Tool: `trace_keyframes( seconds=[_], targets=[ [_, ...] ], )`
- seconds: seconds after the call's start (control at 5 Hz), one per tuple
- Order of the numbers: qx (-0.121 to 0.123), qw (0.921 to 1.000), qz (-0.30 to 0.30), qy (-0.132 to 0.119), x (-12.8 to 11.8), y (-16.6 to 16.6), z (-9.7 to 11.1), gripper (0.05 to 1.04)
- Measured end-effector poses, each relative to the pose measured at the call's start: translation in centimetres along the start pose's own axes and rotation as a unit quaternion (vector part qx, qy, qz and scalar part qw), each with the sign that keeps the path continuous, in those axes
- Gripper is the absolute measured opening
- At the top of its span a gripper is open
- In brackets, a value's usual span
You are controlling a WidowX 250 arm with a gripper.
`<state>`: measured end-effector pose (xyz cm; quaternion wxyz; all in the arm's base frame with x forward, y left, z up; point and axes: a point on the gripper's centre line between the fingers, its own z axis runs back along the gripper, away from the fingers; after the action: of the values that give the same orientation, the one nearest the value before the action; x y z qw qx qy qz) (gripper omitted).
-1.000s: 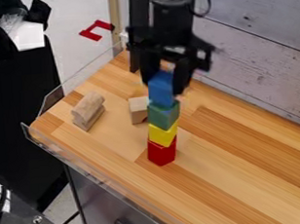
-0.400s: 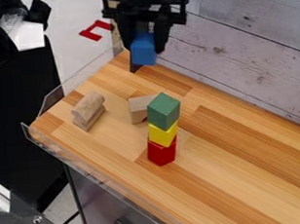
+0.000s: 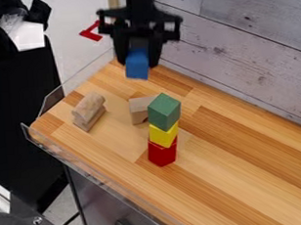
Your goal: Remove blue cube from the tower
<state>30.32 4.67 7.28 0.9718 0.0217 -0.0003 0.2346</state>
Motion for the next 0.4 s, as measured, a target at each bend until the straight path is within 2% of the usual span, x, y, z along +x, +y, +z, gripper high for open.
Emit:
trace_keyframes(
  seconds=[0.2,0.4],
  targets=[
    [-0.002,0.9999,-0.003,0.015,-0.1,-0.61,-1.4,0.566],
    [-0.026,0.9996,0.008,0.006,0.22,-0.83,-1.59,0.565]
  ],
)
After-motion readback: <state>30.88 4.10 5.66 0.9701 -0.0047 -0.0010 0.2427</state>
